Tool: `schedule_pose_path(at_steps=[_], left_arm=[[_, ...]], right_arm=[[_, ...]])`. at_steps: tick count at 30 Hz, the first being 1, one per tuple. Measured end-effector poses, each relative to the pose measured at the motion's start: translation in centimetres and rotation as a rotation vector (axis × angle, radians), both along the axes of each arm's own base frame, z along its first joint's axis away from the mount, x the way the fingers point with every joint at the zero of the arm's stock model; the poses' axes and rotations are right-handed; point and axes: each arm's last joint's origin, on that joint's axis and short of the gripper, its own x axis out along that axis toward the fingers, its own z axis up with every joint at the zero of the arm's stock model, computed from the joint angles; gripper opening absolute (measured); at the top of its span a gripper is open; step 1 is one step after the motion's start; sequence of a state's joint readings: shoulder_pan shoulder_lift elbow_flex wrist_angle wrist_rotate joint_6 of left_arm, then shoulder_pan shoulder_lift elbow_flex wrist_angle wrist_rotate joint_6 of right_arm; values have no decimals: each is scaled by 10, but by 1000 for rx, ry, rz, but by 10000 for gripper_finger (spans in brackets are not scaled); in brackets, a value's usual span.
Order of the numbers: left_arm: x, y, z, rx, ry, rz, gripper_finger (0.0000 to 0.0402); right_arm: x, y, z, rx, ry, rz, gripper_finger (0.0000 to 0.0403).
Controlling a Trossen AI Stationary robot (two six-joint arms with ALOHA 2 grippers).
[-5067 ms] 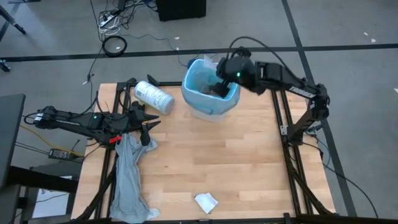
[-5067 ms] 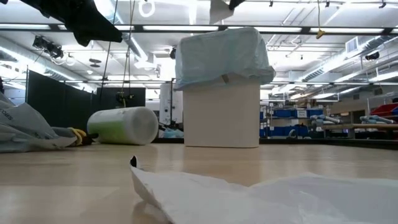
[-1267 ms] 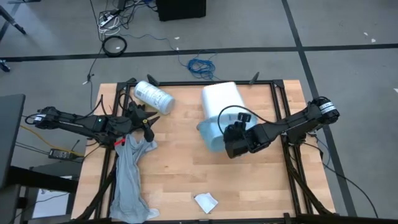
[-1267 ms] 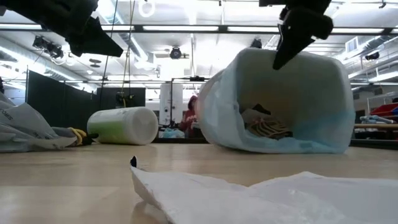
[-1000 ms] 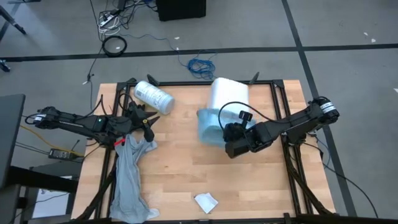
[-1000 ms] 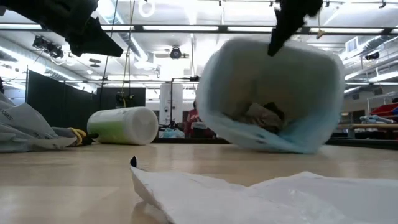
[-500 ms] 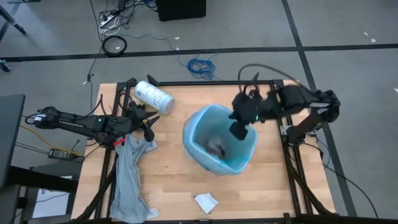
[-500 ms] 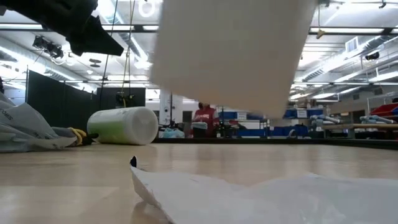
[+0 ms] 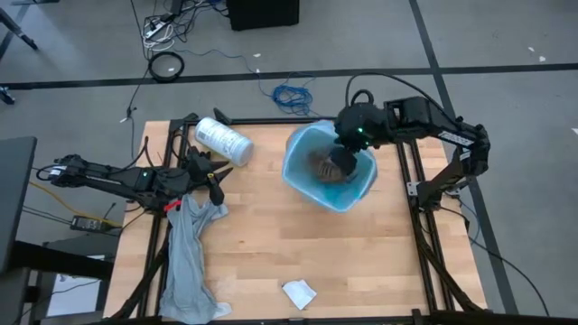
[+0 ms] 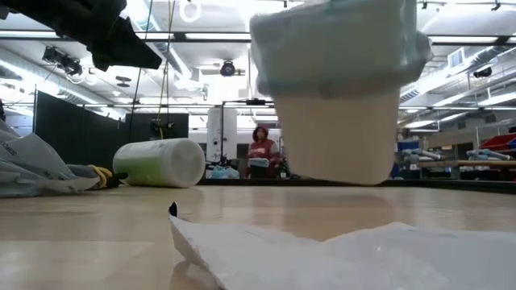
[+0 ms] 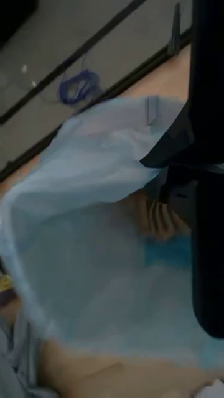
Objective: Place trash/remove bag and relplace
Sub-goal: Adjust the trash bin
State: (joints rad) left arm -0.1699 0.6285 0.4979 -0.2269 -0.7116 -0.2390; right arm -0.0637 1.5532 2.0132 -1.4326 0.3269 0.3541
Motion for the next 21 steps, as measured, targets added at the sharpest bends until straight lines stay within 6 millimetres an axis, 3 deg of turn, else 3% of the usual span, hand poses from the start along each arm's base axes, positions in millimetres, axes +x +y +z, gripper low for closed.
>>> schedule_pose_path(at_steps=[11,21], left_arm=[[1,0,3,-6,-30,1,113],[1,0,4,-8,-46,2,113]], right_arm=[[14,-22,4,22,-104,96,1],[44,-52,-16,21,-64,173,1]])
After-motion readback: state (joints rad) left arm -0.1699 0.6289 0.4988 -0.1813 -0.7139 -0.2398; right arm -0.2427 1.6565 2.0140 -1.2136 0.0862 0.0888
